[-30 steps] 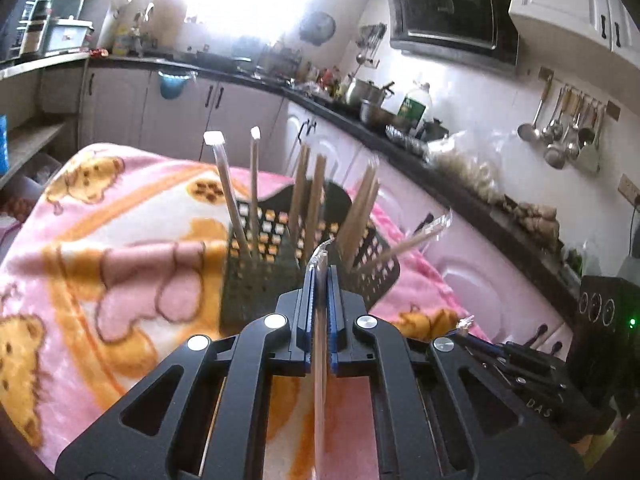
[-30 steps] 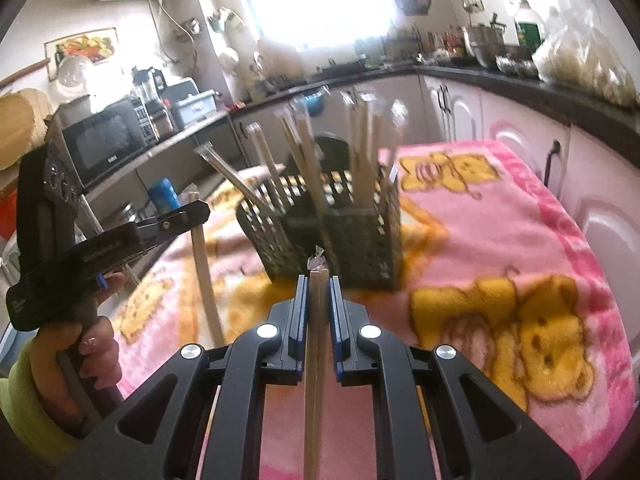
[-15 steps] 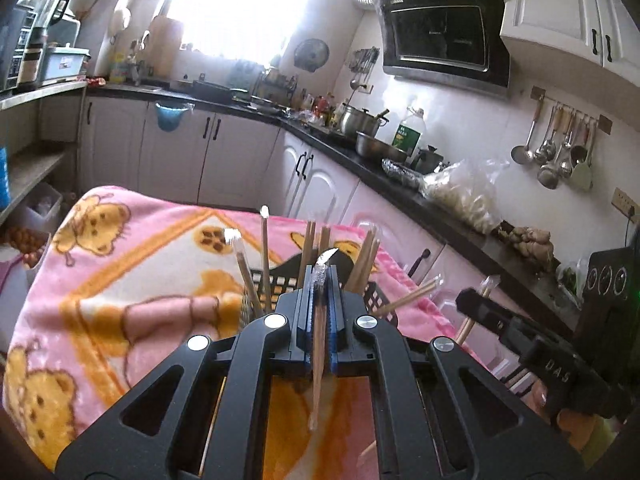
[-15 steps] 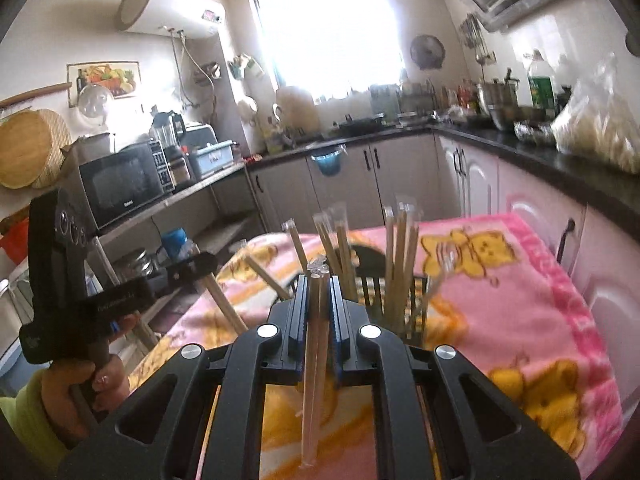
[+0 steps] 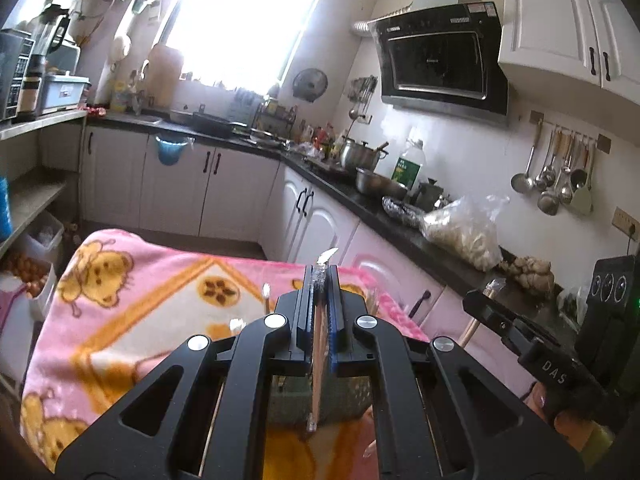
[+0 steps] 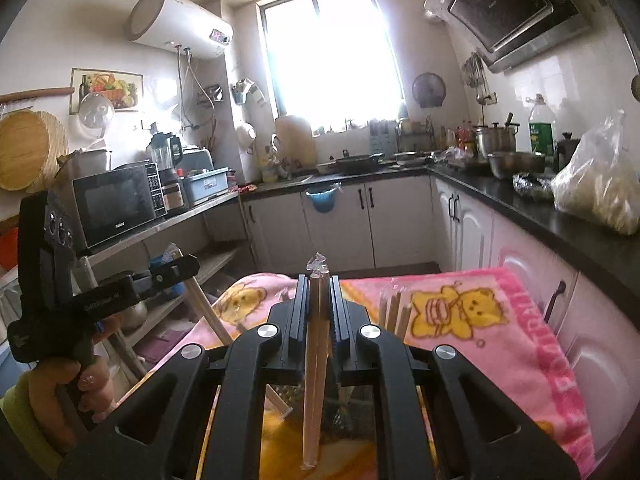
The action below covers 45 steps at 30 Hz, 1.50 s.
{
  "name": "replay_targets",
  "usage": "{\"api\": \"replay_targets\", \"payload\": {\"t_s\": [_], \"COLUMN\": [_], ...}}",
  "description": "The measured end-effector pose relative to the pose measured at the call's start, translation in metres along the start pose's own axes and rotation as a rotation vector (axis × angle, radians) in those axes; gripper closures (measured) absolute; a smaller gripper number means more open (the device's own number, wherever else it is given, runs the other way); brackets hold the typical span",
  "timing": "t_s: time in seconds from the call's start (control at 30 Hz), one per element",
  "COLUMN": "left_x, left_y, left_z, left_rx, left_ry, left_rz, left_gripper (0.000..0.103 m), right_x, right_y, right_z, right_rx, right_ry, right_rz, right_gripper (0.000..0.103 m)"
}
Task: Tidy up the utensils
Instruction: 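Raise the left gripper's chopstick upright over the basket while the right gripper carries its own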
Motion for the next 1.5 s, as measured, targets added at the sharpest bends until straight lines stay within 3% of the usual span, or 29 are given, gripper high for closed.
{"api": "replay_targets", "payload": {"t_s": [0.33, 0.77, 1.1, 1.5], "left_x": [0.022, 0.020, 0.002, -0.020], "left_y": [-0.012, -0.036, -0.059, -0.080], "left_z": [0.014, 0.022, 0.014, 0.001], "left_rx": [-0.015, -0.010, -0.004, 0.020], "left_ry": [-0.014, -0.038, -0.032, -0.027], "left_rz": [0.050, 0.060, 0.004, -0.057], "left_gripper": [0.102, 0.102, 0.102, 0.102], "right_x": [0.023, 0.030, 0.021, -0.009], "right_y": [-0.002, -0.019, -0.037, -0.060], "right_z": [0.011, 0.031, 0.045, 0.050], "right_rx": [-0.058, -0.149, -0.162, -0.156], "right_ry": [0.026, 0.056, 0.023, 0.006], "right_rz": [0.077, 0.148, 0.124, 0.033], "right_gripper": [0.093, 0.093, 0.093, 0.093]}}
Point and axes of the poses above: each gripper's, at about its wrist camera, not at the fingertips, and y roughly against the way its jaws point, z to its right, x to its top, the point moved 1 cm from there along -y, roughly the way its jaws point, and after that the axes turned 2 degrees about -z, right-handed, at the moved point
